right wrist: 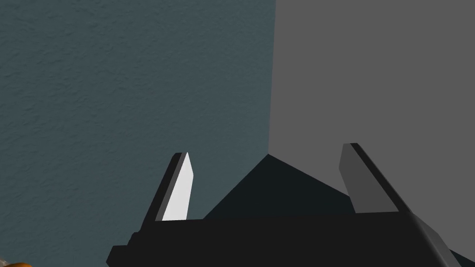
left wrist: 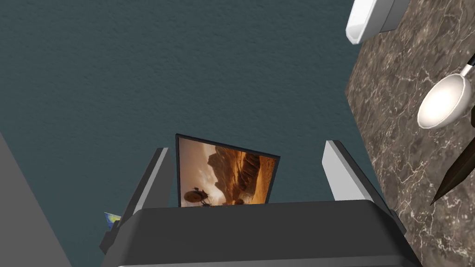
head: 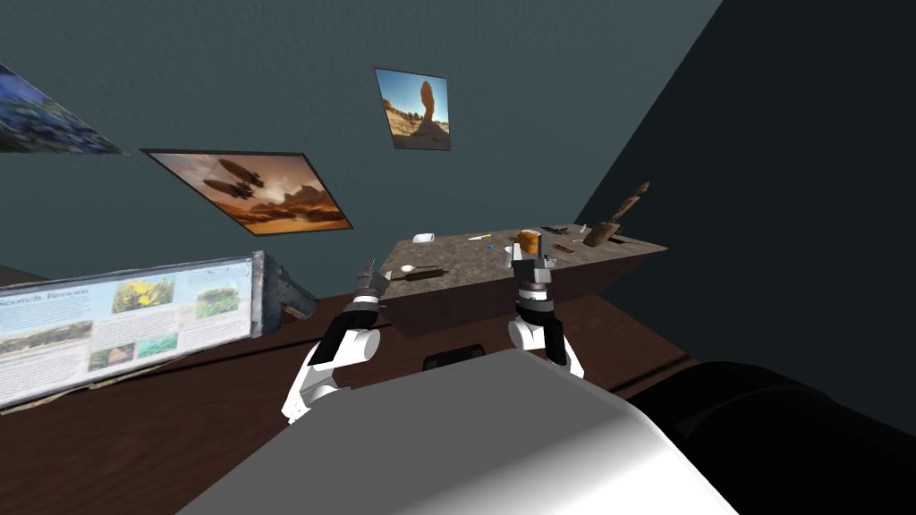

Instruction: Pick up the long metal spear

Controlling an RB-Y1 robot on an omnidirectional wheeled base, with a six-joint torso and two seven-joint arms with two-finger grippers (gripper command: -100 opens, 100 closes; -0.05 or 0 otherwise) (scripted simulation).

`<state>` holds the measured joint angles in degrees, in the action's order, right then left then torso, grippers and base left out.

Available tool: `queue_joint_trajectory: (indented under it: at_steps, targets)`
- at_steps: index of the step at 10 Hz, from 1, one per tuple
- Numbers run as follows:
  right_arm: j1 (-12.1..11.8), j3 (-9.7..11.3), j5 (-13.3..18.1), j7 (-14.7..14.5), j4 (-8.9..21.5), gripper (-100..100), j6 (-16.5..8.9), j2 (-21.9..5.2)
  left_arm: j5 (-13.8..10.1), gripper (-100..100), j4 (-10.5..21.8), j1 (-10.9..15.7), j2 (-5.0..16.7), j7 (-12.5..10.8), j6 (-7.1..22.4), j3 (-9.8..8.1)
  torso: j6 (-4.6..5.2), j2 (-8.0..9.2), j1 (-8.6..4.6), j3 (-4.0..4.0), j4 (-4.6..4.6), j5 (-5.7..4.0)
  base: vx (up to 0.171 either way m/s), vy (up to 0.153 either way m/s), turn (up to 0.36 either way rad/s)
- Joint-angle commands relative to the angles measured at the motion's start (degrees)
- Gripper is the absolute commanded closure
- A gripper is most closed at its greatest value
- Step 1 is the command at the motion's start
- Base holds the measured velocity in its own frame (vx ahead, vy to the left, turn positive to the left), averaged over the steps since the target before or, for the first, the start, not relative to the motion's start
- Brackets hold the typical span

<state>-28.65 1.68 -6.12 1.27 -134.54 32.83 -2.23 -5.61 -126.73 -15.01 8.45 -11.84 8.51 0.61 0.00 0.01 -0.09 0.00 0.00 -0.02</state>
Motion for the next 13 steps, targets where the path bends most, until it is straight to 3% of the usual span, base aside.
queue_joint_trajectory:
  at_steps: [1, 13]
  targets:
    - [0.0, 0.0, 0.0, 0.0, 0.0, 0, 0.0, 0.0, 0.0, -100, 0.2, 0.6, 0.2, -0.4, 2.9, 0.00, 0.00, 0.00, 0.00, 0.00, 0.00, 0.00, 0.003, -0.022, -0.088]
    - [0.0, 0.0, 0.0, 0.0, 0.0, 0, 0.0, 0.0, 0.7, -100, 1.8, 6.7, 0.7, -2.6, 20.7, -0.14, -0.01, -0.02, 0.06, -0.01, 0.00, 0.01, 0.008, -0.012, -0.074]
